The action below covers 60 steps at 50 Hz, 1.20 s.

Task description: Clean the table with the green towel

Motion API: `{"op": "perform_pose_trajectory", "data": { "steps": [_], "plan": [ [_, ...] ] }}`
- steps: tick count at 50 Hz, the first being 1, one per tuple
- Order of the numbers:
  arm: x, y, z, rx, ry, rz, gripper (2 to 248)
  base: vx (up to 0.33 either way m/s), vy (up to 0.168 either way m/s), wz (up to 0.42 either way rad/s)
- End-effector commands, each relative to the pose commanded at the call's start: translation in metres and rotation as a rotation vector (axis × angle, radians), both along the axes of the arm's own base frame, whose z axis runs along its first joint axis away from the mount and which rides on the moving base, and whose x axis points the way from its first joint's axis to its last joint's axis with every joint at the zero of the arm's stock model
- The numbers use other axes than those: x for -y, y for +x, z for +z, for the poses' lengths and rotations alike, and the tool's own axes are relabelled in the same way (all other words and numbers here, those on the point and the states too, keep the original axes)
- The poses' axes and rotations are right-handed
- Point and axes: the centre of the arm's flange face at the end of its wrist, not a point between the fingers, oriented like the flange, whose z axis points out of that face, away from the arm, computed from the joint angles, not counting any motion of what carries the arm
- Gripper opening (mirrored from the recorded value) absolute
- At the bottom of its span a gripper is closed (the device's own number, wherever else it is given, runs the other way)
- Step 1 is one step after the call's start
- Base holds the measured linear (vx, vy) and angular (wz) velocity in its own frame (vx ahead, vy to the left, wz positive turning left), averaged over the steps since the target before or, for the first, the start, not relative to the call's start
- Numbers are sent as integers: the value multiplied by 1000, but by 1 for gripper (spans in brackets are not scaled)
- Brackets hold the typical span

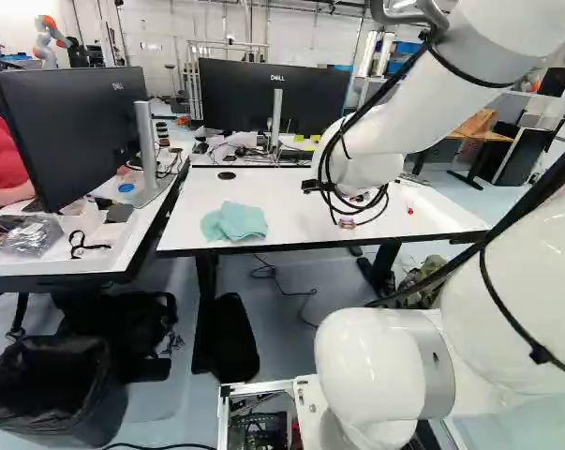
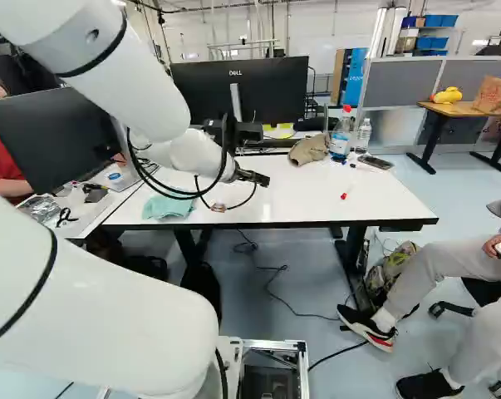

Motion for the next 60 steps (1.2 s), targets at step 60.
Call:
{"op": "perform_pose_trajectory", "data": {
  "steps": [60],
  "plan": [
    [-34,-54,-65,248,-90,141,247,0,0,0]
  ]
}}
